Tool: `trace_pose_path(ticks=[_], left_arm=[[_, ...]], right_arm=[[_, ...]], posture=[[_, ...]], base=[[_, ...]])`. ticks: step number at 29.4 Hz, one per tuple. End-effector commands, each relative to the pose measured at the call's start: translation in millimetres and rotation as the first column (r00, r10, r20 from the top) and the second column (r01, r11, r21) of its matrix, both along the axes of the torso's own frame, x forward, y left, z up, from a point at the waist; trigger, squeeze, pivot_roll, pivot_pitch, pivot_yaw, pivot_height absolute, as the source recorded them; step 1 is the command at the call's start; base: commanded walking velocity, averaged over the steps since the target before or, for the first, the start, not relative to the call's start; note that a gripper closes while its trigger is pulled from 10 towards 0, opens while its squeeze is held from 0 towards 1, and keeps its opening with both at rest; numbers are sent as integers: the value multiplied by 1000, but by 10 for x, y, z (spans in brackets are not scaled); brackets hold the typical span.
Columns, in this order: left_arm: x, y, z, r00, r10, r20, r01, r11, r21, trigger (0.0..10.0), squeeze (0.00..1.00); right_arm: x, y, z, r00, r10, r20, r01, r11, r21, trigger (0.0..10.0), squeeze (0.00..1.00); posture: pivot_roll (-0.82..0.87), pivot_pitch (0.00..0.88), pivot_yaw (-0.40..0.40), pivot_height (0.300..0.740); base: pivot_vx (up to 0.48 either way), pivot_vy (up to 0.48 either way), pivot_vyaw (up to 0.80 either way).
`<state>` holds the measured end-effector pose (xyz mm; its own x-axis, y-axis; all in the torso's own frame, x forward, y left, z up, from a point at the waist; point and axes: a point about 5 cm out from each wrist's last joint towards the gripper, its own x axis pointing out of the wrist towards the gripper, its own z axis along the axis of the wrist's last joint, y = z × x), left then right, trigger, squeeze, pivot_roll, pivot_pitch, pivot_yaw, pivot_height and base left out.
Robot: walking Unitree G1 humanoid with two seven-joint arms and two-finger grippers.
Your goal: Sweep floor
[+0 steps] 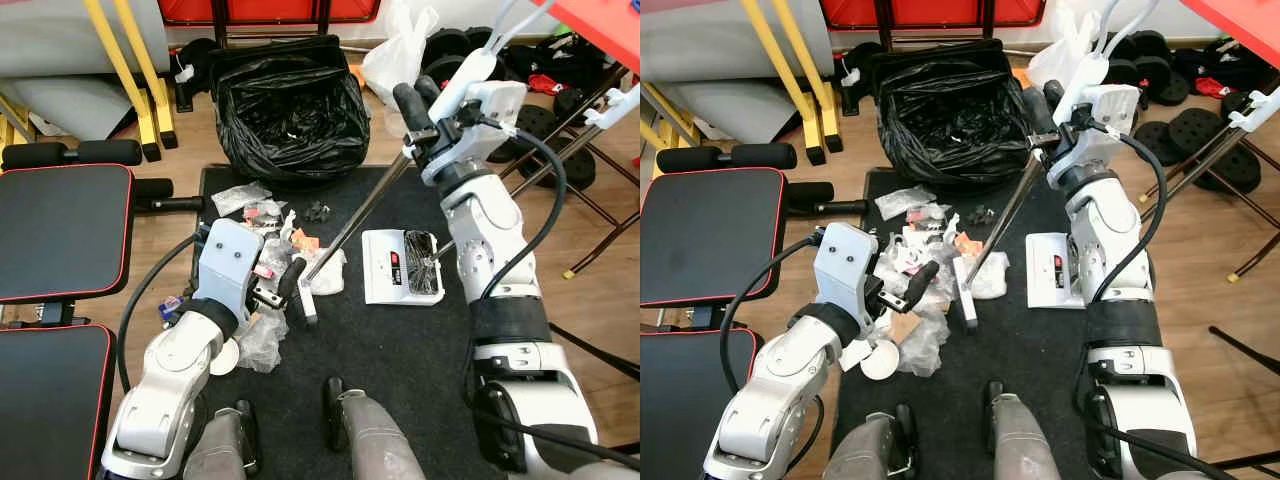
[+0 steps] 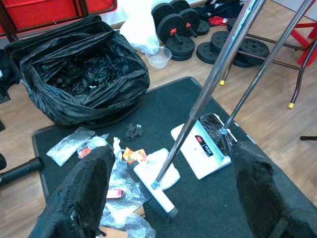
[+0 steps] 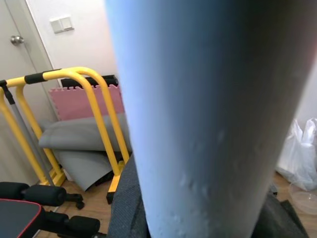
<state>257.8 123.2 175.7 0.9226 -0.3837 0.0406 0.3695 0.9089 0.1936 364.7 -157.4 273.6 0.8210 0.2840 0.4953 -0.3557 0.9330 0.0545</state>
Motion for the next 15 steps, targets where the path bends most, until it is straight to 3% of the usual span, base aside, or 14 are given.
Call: trace_pose_path(ticks=[1,9,15], left_arm=[[-31,-22,-17,1000,-16,-8,16,1000,-4,10000,0],[-27,-23,-15,1000,-16,-6,16,1000,-4,10000,0],[-17,-10,5,1000,-6,-1,6,1000,-3,10000,0]], right_arm=[[-42,-96,42,998,-37,48,38,999,-4,10000,0],[-46,-136,47,998,-54,46,54,999,-6,10000,0],[-104,-27,90,997,22,69,-23,1000,4,10000,0]], posture=[[-138,349,-116,740],[-141,348,-115,740],[-140,345,-114,740]], base=[[0,0,0],[0,0,0],[0,0,0]])
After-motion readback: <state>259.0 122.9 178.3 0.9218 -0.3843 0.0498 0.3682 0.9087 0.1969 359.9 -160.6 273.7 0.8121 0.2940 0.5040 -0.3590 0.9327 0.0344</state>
